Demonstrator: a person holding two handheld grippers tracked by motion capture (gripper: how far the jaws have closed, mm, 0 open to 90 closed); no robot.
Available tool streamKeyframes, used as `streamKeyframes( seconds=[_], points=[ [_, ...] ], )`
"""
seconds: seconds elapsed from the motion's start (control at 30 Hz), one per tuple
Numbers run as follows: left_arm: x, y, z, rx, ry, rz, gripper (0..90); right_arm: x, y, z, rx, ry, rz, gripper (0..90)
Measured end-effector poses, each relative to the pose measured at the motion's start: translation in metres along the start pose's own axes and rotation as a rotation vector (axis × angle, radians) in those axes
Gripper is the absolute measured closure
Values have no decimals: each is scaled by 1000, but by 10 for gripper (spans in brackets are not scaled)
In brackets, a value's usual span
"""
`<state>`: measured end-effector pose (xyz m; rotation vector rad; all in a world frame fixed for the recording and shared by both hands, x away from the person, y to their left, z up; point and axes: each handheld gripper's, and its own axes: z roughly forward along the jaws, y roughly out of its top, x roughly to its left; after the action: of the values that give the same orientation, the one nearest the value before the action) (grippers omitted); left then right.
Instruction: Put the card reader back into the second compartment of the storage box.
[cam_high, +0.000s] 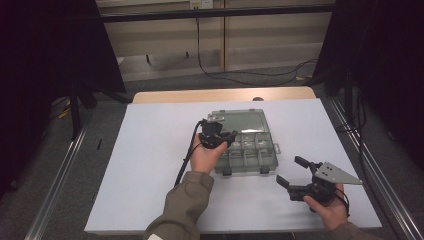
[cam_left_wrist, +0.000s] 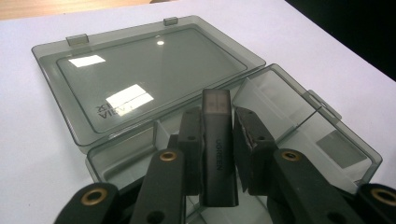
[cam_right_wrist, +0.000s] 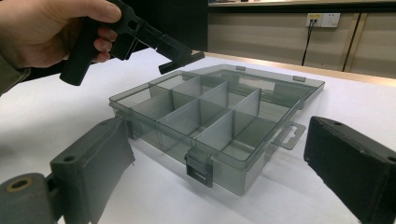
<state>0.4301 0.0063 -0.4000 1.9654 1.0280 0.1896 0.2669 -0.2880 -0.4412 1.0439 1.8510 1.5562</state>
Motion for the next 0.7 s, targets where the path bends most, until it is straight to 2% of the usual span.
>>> streamKeyframes(
  seconds=[0.7],
  points=[
    [-2, 1, 8, 10, 18, 0, 740, 0, 0, 0, 1, 0, 0, 64]
  ],
)
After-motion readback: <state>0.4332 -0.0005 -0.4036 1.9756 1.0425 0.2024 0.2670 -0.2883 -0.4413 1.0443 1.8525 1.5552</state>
